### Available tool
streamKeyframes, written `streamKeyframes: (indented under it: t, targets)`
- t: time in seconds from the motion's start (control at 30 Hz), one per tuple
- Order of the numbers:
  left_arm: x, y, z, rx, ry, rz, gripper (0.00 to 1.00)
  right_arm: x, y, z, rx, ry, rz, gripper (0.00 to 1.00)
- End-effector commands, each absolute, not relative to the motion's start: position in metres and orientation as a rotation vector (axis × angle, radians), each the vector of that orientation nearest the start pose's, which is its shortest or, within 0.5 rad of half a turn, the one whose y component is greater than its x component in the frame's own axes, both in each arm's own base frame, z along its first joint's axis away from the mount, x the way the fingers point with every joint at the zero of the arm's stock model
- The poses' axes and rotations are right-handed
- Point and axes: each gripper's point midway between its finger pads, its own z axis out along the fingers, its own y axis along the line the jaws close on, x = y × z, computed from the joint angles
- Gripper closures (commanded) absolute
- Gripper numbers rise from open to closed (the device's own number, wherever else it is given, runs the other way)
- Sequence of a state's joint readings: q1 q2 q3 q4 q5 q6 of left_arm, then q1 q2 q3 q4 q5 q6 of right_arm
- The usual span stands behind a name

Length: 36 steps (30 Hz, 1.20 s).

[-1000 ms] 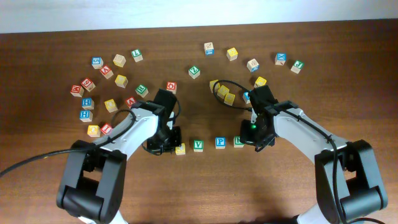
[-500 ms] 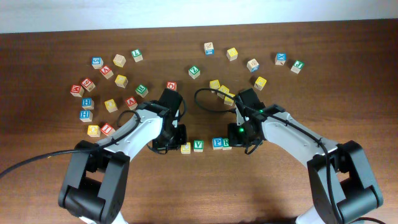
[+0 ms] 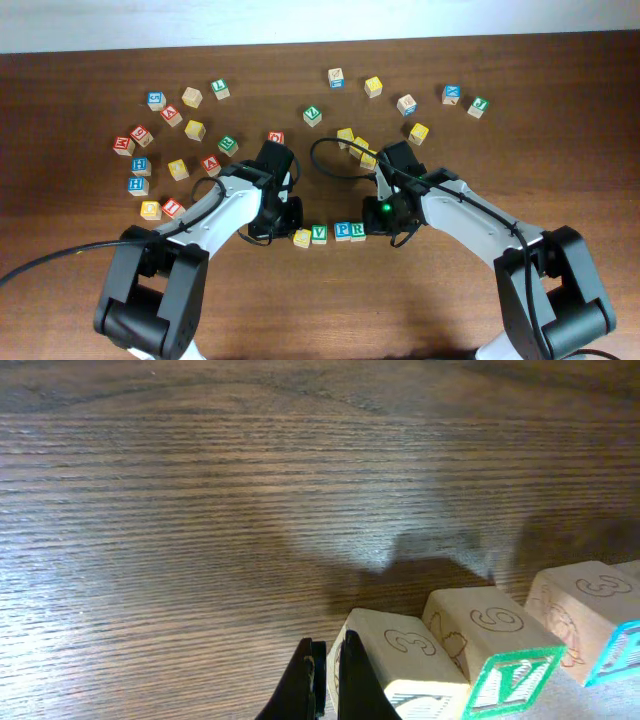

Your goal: Spell out CVPR

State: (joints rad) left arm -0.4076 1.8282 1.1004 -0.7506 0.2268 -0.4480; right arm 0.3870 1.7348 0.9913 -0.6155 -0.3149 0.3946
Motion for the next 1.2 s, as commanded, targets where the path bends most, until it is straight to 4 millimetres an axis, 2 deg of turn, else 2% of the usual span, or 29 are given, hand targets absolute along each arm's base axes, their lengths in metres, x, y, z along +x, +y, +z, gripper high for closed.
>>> streamKeyframes:
  t: [0.0,0.2,0.4,0.47,0.53,0.6,0.63,0.7,0.73,0.8,0.83,0.9,0.97,1.03,1.07,1.1,1.13,1.17]
  targets:
    - [0.282,-0.173,0.005,-0.045,3.154,-0.407,1.0,0.282,0.184,0.018,-0.002,3.039,0.613,0.96]
    - [0.276,-0.187,0.006,0.0,3.155,-0.408,1.0,0.279,0.188,0.018,-0.002,3.045,0.611,0.96]
    - [0.28,-0.184,0.005,-0.003,3.137,-0.371,1.0,0.279,0.188,0.018,-0.002,3.045,0.61,0.96]
    - [0.283,-0.172,0.003,-0.011,3.13,-0.266,1.0,0.28,0.185,0.017,0.002,3.044,0.581,0.96]
    - [0.288,-0.148,0.008,-0.044,3.122,-0.09,1.0,0.281,0.182,0.015,0.006,3.046,0.548,0.96]
    - [0.297,-0.127,0.025,-0.092,3.116,0.035,1.0,0.281,0.181,0.015,0.006,3.047,0.545,0.96]
    - [0.302,-0.119,0.037,-0.123,3.11,0.066,1.0,0.281,0.181,0.015,0.006,3.047,0.545,0.96]
    - [0.304,-0.115,0.054,-0.109,3.115,0.043,1.0,0.281,0.181,0.015,0.006,3.047,0.545,0.96]
    - [0.296,-0.123,0.058,-0.022,3.156,-0.049,1.0,0.281,0.181,0.015,0.006,3.046,0.545,0.95]
    - [0.272,-0.137,0.054,0.066,3.24,-0.158,1.0,0.281,0.181,0.015,0.006,3.045,0.545,0.95]
    - [0.268,-0.137,0.05,0.081,3.248,-0.139,1.0,0.281,0.181,0.015,0.006,3.045,0.546,0.95]
    - [0.268,-0.135,0.039,0.112,3.229,-0.074,1.0,0.281,0.181,0.015,0.006,3.045,0.545,0.95]
    - [0.273,-0.141,0.027,0.116,3.196,-0.122,1.0,0.281,0.181,0.015,0.006,3.046,0.546,0.95]
    - [0.276,-0.142,0.022,0.134,3.183,-0.13,0.89,0.281,0.181,0.015,0.006,3.047,0.545,0.95]
    - [0.278,-0.142,0.022,0.203,3.171,-0.134,0.79,0.281,0.181,0.015,0.006,3.047,0.545,0.94]
    - [0.278,-0.142,0.022,0.262,3.165,-0.136,0.57,0.281,0.181,0.015,0.006,3.046,0.546,0.92]
    - [0.277,-0.142,0.022,0.299,3.163,-0.136,0.45,0.281,0.181,0.015,0.005,3.046,0.546,0.91]
    - [0.276,-0.142,0.022,0.327,3.166,-0.134,0.43,0.281,0.181,0.015,0.005,3.046,0.545,0.91]
